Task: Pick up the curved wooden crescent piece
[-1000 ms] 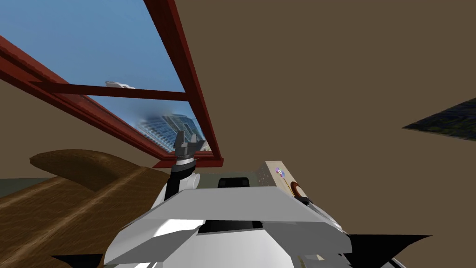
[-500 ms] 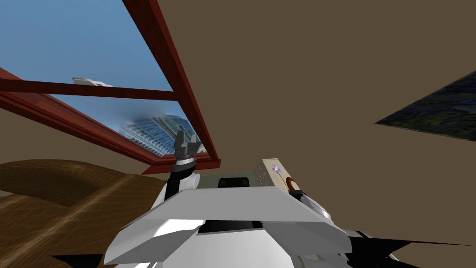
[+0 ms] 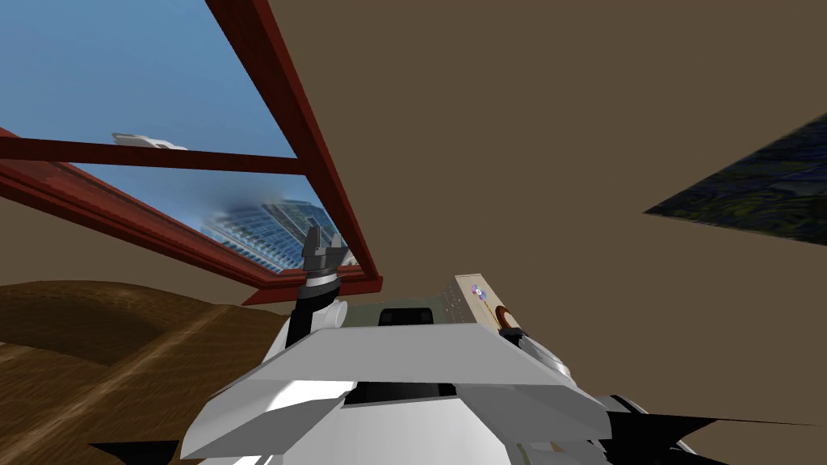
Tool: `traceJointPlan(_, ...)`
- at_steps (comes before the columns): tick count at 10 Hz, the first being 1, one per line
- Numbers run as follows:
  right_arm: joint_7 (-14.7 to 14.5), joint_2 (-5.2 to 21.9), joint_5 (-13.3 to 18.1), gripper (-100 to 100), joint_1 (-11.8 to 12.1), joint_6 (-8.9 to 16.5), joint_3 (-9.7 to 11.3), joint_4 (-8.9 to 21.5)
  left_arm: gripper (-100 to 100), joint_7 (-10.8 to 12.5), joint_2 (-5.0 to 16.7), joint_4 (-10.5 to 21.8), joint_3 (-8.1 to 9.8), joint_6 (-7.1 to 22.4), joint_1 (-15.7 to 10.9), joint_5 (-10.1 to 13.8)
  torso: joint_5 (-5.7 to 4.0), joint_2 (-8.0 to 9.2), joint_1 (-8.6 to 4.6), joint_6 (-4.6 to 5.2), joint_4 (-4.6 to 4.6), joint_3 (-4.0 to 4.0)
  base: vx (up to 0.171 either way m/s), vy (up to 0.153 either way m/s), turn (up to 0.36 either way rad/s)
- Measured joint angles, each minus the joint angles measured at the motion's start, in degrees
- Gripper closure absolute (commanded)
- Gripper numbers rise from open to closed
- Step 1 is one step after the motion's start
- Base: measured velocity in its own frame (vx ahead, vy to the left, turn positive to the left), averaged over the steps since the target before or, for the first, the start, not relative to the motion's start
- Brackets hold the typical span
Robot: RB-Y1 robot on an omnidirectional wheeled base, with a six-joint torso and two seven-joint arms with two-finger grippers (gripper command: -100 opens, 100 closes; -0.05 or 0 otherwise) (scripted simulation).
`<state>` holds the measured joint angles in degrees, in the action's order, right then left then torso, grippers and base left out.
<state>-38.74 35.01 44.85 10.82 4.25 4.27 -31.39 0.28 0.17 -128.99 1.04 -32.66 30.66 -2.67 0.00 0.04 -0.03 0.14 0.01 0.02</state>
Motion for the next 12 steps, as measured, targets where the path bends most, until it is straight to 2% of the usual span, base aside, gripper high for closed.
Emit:
traceJointPlan(1, -0.5, 1.0, -3.9, -100, -0.1, 1.7, 4.5, -1.8, 0, 0.0, 0.0, 0.0, 0.00, 0.0, 0.0, 0.0, -0.01, -0.01, -0.05, 0.00, 0.00, 0.00, 0.001, -0.023, -0.060)
traceJointPlan(2, -1.3, 0.5, -3.2, -100, -1.4, 1.6, 3.9, -0.6, 0, 0.0, 0.0, 0.0, 0.00, 0.0, 0.0, 0.0, -0.02, -0.02, -0.05, -0.04, 0.00, -0.01, 0.002, -0.014, 0.030)
traceJointPlan(3, -1.8, -0.2, -1.2, -100, -2.1, 0.6, 1.8, 0.8, 0, 0.0, 0.0, 0.0, 0.00, 0.0, 0.0, 0.0, -0.01, -0.02, -0.03, -0.03, 0.00, -0.01, 0.002, -0.006, 0.007)
traceJointPlan(4, -1.9, -0.2, -0.9, 100, -2.2, 0.4, 1.6, 1.0, 0, 0.0, 0.0, 0.0, 0.00, 0.0, 0.0, 0.0, 0.00, -0.01, 0.01, -0.02, 0.00, 0.00, 0.000, 0.000, 0.000)
traceJointPlan(8, -1.9, -0.1, -0.9, 100, -2.2, 0.4, 1.5, 1.0, 0, 0.0, 0.0, 0.0, -0.01, 0.0, 0.0, 0.0, -0.24, -0.05, -0.19, -0.04, -0.03, -0.04, 0.000, -0.002, -0.001)
traceJointPlan(9, -1.9, -0.1, -0.9, 0, -2.2, 0.4, 1.5, 1.0, 0, 0.0, 0.0, 0.0, -0.01, 0.0, 0.0, 0.0, -0.23, -0.06, -0.19, -0.04, -0.03, -0.04, 0.000, 0.000, 0.000)
traceJointPlan(10, -1.9, -0.1, -0.9, 100, -2.2, 0.4, 1.5, 1.0, 0, 0.0, 0.0, 0.0, -0.01, 0.0, 0.0, 0.0, -0.22, -0.06, -0.19, -0.04, -0.03, -0.04, 0.000, 0.019, 0.126)
traceJointPlan(11, -1.3, 0.4, -2.1, 100, -0.9, 1.0, 2.5, -0.3, 0, 0.0, 0.0, 0.0, -0.01, 0.0, 0.0, 0.0, -0.25, -0.05, -0.12, -0.07, -0.02, -0.04, -0.002, 0.020, 0.067)
traceJointPlan(12, -0.9, 0.1, -0.8, 100, -0.9, 0.5, 1.2, 0.3, 0, 0.0, 0.0, 0.0, -0.01, 0.0, 0.0, 0.0, -0.28, -0.06, -0.11, -0.07, -0.03, -0.04, -0.001, 0.010, -0.001)
